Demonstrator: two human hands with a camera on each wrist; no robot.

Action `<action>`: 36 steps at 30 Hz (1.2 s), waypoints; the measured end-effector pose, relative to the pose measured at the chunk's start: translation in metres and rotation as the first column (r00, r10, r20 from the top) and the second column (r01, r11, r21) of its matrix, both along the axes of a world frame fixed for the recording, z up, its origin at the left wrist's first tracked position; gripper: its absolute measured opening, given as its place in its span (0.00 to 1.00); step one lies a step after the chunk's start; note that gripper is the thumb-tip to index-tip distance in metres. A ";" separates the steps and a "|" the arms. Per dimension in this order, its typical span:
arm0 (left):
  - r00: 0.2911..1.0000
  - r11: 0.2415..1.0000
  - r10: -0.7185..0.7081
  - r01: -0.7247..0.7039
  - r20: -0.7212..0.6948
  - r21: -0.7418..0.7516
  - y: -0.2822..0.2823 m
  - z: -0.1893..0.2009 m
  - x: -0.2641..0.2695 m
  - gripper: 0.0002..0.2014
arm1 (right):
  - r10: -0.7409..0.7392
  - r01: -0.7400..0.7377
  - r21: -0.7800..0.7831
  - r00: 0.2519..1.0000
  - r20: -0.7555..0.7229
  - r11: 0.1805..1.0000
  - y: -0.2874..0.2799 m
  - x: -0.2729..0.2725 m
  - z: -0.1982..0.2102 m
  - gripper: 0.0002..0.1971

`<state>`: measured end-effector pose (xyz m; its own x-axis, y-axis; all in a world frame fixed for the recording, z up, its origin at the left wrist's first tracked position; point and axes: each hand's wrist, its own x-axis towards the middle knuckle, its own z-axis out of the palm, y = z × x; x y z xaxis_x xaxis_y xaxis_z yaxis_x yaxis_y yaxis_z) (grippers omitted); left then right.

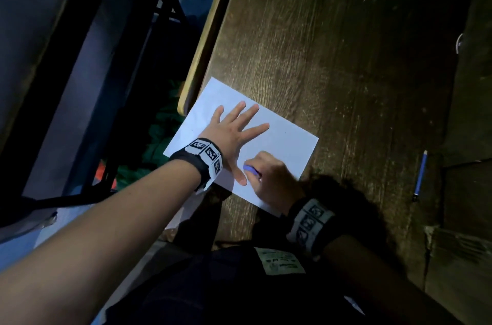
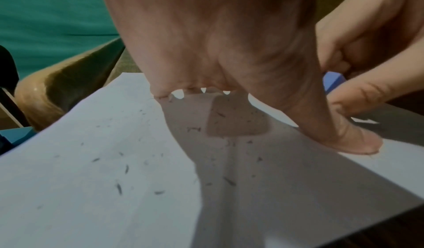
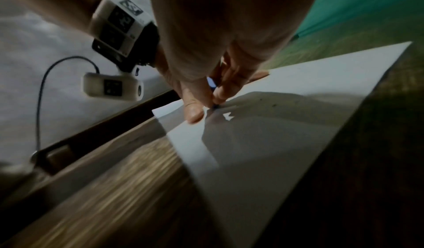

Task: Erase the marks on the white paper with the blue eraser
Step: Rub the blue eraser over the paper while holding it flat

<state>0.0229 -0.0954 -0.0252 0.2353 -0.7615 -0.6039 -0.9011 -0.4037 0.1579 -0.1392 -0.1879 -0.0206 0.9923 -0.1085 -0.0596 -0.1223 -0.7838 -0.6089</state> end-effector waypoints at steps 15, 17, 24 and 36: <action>0.999 0.999 0.050 -0.050 0.022 0.003 -0.006 -0.002 -0.005 0.80 | -0.312 0.314 -0.064 0.949 0.040 0.947 -0.047 0.030 -0.005 0.05; 0.998 0.998 0.058 -0.057 0.029 -0.006 -0.006 -0.003 -0.006 0.80 | -0.403 0.404 -0.002 0.913 0.058 0.915 -0.040 0.025 -0.012 0.06; 0.997 0.998 0.056 -0.056 0.046 0.001 -0.006 -0.004 -0.006 0.80 | -0.199 0.199 0.017 0.980 -0.019 0.980 -0.040 0.026 0.001 0.06; 0.998 0.998 0.060 -0.060 0.030 0.011 -0.007 -0.006 -0.005 0.81 | -0.380 0.380 -0.015 0.925 -0.001 0.925 -0.060 0.048 -0.006 0.08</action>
<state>0.0182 -0.1020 -0.0312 0.2982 -0.7383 -0.6050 -0.8794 -0.4589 0.1266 -0.0911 -0.2479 -0.0262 0.8764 -0.4779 -0.0593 -0.4148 -0.6867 -0.5970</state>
